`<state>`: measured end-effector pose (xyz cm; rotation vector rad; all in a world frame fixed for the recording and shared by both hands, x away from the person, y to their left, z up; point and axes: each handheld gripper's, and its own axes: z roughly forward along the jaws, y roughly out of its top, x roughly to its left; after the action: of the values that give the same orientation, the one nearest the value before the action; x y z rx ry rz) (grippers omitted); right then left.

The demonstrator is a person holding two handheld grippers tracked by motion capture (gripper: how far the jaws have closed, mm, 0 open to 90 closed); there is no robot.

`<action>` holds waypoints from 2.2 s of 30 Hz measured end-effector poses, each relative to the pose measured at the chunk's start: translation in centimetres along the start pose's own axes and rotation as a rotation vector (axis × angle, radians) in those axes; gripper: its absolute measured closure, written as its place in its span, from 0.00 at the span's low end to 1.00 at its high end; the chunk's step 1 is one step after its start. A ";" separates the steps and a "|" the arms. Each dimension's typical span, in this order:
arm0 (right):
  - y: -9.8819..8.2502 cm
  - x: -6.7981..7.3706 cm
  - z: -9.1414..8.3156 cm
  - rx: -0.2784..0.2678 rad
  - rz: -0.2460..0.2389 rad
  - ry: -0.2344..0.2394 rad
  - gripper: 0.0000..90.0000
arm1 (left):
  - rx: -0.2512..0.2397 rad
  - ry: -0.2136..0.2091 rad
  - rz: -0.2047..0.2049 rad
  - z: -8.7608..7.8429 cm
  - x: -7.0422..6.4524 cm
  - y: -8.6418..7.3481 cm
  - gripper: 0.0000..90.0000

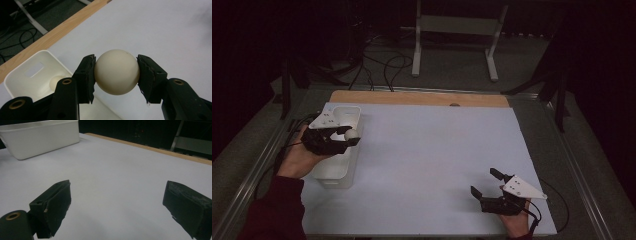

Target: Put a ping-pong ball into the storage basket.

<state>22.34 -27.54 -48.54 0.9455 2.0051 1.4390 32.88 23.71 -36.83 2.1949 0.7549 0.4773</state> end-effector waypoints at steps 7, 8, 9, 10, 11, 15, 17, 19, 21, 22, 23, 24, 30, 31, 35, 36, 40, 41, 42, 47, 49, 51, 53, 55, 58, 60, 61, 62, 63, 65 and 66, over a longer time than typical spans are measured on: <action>0.0 0.0 0.0 0.000 -0.001 -0.001 0.09 | 0.006 0.005 -0.011 0.0 0.2 -0.4 0.57; 0.0 0.0 -0.1 -0.001 -0.001 -0.002 0.09 | 0.006 0.005 -0.011 0.0 0.2 -0.4 0.57; 0.0 0.0 -0.1 -0.001 -0.001 -0.002 0.09 | 0.005 0.005 -0.012 0.0 0.3 -0.5 0.57; 0.0 0.0 -0.1 -0.001 -0.001 -0.003 0.09 | 0.006 0.006 -0.013 0.0 0.3 -0.5 0.57; 0.0 0.0 0.0 0.000 -0.001 -0.002 0.09 | 0.008 0.008 -0.014 -0.1 0.3 -0.6 0.57; 0.0 0.0 0.0 -0.001 0.001 0.000 0.09 | 0.008 0.012 -0.019 -0.2 0.4 -0.8 0.57; 0.0 0.0 0.0 0.001 0.000 -0.001 0.09 | 0.010 0.014 -0.020 -0.3 0.5 -0.8 0.57; 0.0 0.0 -0.1 0.001 0.001 -0.002 0.09 | 0.013 0.019 -0.021 -0.3 0.6 -1.0 0.57; 0.0 0.0 -0.1 0.001 0.001 -0.003 0.09 | 0.014 0.021 -0.024 -0.3 0.6 -1.1 0.57; 0.0 0.0 0.0 0.001 0.001 -0.002 0.09 | 0.013 0.021 -0.026 -0.4 0.6 -1.1 0.57; 0.0 0.0 0.0 0.001 0.001 -0.002 0.09 | 0.014 0.023 -0.026 -0.4 0.7 -1.1 0.57; 0.0 0.0 0.0 0.001 0.002 -0.001 0.09 | 0.014 0.025 -0.028 -0.5 0.7 -1.2 0.57; 0.0 0.0 0.0 0.001 0.001 -0.003 0.09 | 0.019 0.033 -0.033 -0.7 0.9 -1.6 0.57; 0.0 0.0 0.0 0.001 0.001 -0.003 0.09 | 0.019 0.033 -0.033 -0.7 0.9 -1.6 0.57; 0.1 0.0 -0.1 -0.002 -0.001 -0.004 0.09 | 0.017 0.035 -0.040 -0.8 1.0 -1.9 0.57; 0.1 0.0 -0.1 -0.003 0.000 -0.005 0.09 | 0.017 0.036 -0.041 -0.9 1.0 -1.9 0.57; 0.1 0.0 -0.1 -0.003 0.000 -0.005 0.09 | 0.017 0.041 -0.047 -0.9 1.0 -2.1 0.57; 0.1 0.0 -0.1 -0.003 0.000 -0.005 0.09 | 0.017 0.042 -0.047 -0.9 1.1 -2.1 0.57; 0.1 0.0 -0.1 -0.003 0.002 -0.005 0.09 | 0.017 0.042 -0.047 -0.9 1.1 -2.1 0.57; 0.0 0.0 -0.1 -0.002 0.000 -0.003 0.09 | 0.019 0.042 -0.055 -0.9 1.1 -2.5 0.57; 0.0 0.0 -0.1 -0.003 0.000 -0.003 0.09 | 0.022 0.043 -0.058 -0.9 1.2 -2.6 0.57; 0.1 0.0 -0.1 -0.004 0.003 -0.005 0.09 | 0.024 0.042 -0.059 -0.9 1.2 -2.6 0.57; 0.1 0.0 -0.1 -0.003 0.001 -0.005 0.09 | 0.022 0.043 -0.060 -1.0 1.3 -2.7 0.57; 0.0 0.0 -0.1 -0.003 0.000 -0.004 0.09 | 0.022 0.044 -0.061 -1.0 1.3 -2.7 0.57; 0.0 0.0 -0.1 -0.001 0.000 -0.006 0.09 | 0.024 0.048 -0.066 -1.2 1.4 -2.9 0.57; 0.0 0.0 0.0 0.000 0.001 -0.005 0.09 | 0.025 0.050 -0.067 -1.3 1.5 -3.1 0.57; 0.0 0.0 0.0 0.000 0.001 -0.005 0.09 | 0.025 0.050 -0.067 -1.3 1.5 -3.1 0.57; 0.0 0.0 0.0 0.000 0.001 -0.005 0.09 | 0.025 0.050 -0.067 -1.3 1.5 -3.1 0.57; 0.1 0.0 0.0 0.000 0.001 -0.004 0.09 | 0.023 0.054 -0.072 -1.3 1.5 -3.2 0.57; 0.1 0.0 0.0 -0.001 0.002 -0.004 0.09 | 0.021 0.055 -0.075 -1.4 1.5 -3.3 0.57; 0.1 0.0 0.0 -0.001 0.003 -0.003 0.09 | 0.023 0.057 -0.077 -1.5 1.6 -3.4 0.57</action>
<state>22.35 -27.54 -48.48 0.9501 2.0013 1.4387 32.05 27.38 -38.29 2.1721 0.8763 0.4958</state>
